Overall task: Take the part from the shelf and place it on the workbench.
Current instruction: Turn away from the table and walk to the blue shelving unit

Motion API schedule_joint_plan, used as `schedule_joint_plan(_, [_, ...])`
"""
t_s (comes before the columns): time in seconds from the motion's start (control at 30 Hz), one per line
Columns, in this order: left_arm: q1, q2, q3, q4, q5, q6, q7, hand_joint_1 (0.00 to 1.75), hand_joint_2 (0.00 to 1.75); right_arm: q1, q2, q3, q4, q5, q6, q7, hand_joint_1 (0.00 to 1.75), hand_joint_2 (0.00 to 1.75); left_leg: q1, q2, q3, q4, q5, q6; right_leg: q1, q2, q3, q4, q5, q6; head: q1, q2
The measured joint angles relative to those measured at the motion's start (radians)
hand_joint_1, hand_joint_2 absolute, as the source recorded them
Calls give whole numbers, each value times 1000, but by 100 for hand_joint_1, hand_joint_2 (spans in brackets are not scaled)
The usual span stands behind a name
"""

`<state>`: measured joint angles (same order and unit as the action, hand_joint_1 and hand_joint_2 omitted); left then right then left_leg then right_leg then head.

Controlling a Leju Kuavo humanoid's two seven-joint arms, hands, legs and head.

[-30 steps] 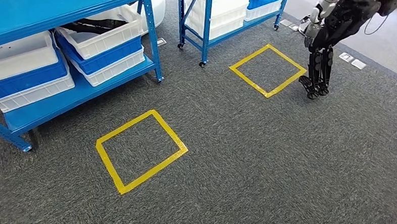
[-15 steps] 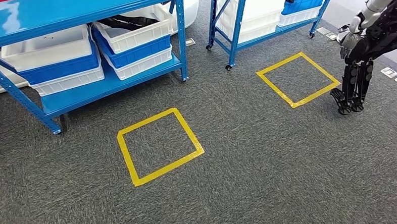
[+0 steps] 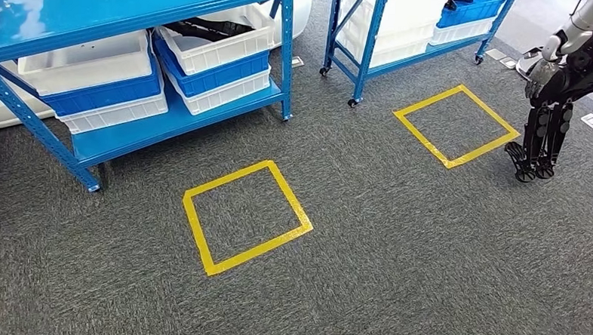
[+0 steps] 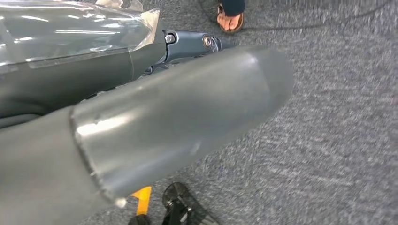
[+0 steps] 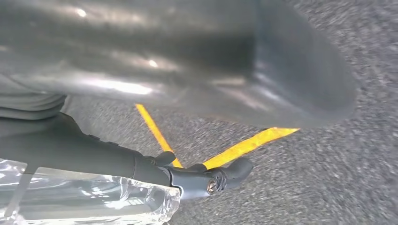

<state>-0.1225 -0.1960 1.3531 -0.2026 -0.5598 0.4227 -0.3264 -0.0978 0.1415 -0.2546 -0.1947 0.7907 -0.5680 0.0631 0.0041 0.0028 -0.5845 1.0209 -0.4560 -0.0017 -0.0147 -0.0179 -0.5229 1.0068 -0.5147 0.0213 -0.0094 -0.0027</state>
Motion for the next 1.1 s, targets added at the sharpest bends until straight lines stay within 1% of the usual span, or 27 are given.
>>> schedule_joint_plan(0.13, [0, 2, 6, 0, 5, -2, -2, 0, 0, -6, -4, -16, -1, -5, -1, -13, 0, 0, -3, -1, -1, 2, -1, 8, -3, -1, 4, -9, 5, 8, 1, 0])
schedule_joint_plan(0.23, [0, 2, 14, 0, 13, -5, -4, 0, 0, -9, -5, -21, -1, 0, -5, -20, 0, 0, -7, -1, -4, 6, -4, 19, -10, -1, 7, -14, 9, 21, 0, 0])
schedule_joint_plan(0.33, [0, 3, 20, 0, 19, -5, -6, 0, 0, -13, -4, -24, -1, 3, -6, -22, 0, 0, -10, -2, -6, 7, -4, 27, -15, -2, 9, -15, 12, 29, 0, 0])
schedule_joint_plan(0.4, [-1, 3, 23, 0, 22, -4, -6, 0, 0, -18, -3, -24, -1, 4, -7, -22, 0, 0, -9, -3, -1, -3, 1, 37, -16, -2, 10, -15, 11, 36, -1, 0])
schedule_joint_plan(0.43, [-1, 3, 24, 0, 23, -4, -6, 0, 0, -20, -3, -25, -2, 6, -8, -23, 0, 0, -6, -3, 3, -12, 5, 45, -16, -1, 4, -1, 2, 36, 0, 0])
schedule_joint_plan(0.47, [-2, 2, 25, 0, 25, -4, -7, 0, 0, -21, -3, -25, -2, 7, -8, -23, 0, 0, -2, -4, 7, -21, 9, 52, -15, 1, -13, 34, -15, 33, 1, 0])
schedule_joint_plan(0.5, [-3, 2, 26, 0, 26, -4, -7, 0, 0, -22, -4, -25, -2, 7, -9, -23, 0, 0, 1, -4, 10, -26, 11, 57, -15, 5, -42, 89, -39, 27, 3, 0])
schedule_joint_plan(0.53, [-3, 2, 26, 0, 27, -4, -8, 0, 0, -22, -5, -26, -2, 8, -10, -23, 0, 0, 1, -6, 10, -28, 12, 59, -14, 8, -78, 159, -67, 21, 4, 0])
schedule_joint_plan(0.57, [-3, 2, 27, 0, 28, -4, -8, 0, 0, -21, -5, -27, -2, 8, -10, -23, 0, 0, 1, -7, 10, -28, 11, 59, -14, 10, -115, 225, -88, 20, 5, 0])
schedule_joint_plan(0.6, [-3, 1, 28, 0, 29, -4, -9, 0, 0, -20, -6, -27, -2, 8, -10, -23, 0, 0, 1, -10, 11, -27, 11, 58, -15, 12, -139, 267, -97, 22, 5, 0])
schedule_joint_plan(0.63, [-3, 1, 29, 0, 31, -4, -9, 0, 0, -20, -7, -28, -2, 8, -11, -23, 0, 0, 1, -12, 12, -27, 9, 56, -15, 13, -145, 271, -89, 28, 5, 0])
schedule_joint_plan(0.67, [-3, 0, 31, 0, 33, -4, -9, 0, 0, -20, -8, -28, -2, 9, -11, -23, 0, 0, 2, -15, 15, -26, 7, 52, -17, 13, -130, 233, -66, 37, 5, 0])
schedule_joint_plan(0.7, [-3, -1, 32, 0, 34, -4, -9, 0, 0, -20, -10, -29, -2, 9, -12, -23, 0, 0, 4, -18, 18, -23, 4, 47, -20, 13, -99, 165, -34, 47, 5, 0])
schedule_joint_plan(0.73, [-3, -1, 33, 0, 36, -4, -9, 0, 0, -21, -10, -29, -2, 10, -13, -23, 0, 0, 5, -20, 20, -19, 0, 40, -21, 14, -67, 97, -7, 53, 6, 0])
schedule_joint_plan(0.77, [-3, -1, 34, 0, 36, -4, -9, 0, 0, -22, -10, -29, -2, 10, -13, -23, 0, 0, 4, -22, 21, -15, -6, 31, -21, 14, -43, 45, 11, 51, 7, 0])
schedule_joint_plan(0.8, [-3, -1, 34, 0, 36, -4, -9, 0, 0, -23, -10, -29, -2, 11, -14, -23, 0, 0, 2, -23, 22, -12, -11, 24, -19, 15, -30, 15, 19, 44, 8, 0])
schedule_joint_plan(0.87, [-4, 0, 37, 0, 36, -3, -10, 0, 0, -23, -11, -30, -2, 11, -16, -23, 0, 0, 3, -24, 25, -13, -17, 12, -13, 16, -24, 7, 19, 22, 8, 0])
schedule_joint_plan(0.93, [-4, -1, 41, 0, 36, -3, -10, 0, 0, -23, -11, -30, -2, 11, -16, -22, 0, 0, 9, -20, 24, -3, -25, 5, -14, 16, -16, 5, 19, 7, 7, 0])
schedule_joint_plan(0.97, [-4, -1, 42, 0, 37, -3, -10, 0, 0, -23, -11, -31, -2, 11, -16, -22, 0, 0, 11, -17, 12, 26, -40, 0, -16, 15, -11, 5, 18, 1, 6, 0])
schedule_joint_plan(1.0, [-4, -1, 43, 0, 37, -3, -10, 0, 0, -23, -11, -31, -2, 12, -16, -21, 0, 0, 12, -14, -13, 77, -66, -3, -15, 15, -7, 4, 16, -4, 5, 0])
schedule_joint_plan(1.07, [-4, -2, 43, 0, 38, -2, -10, 0, 0, -23, -11, -33, -2, 14, -16, -19, 0, 0, 13, -10, -89, 214, -120, -8, -11, 13, -1, 4, 9, -15, 3, 0])
schedule_joint_plan(1.1, [-3, -2, 44, 0, 39, -2, -10, 0, 0, -23, -11, -34, -2, 16, -16, -17, 0, 0, 13, -9, -122, 264, -130, -8, -8, 13, 3, 4, 5, -18, 4, 0])
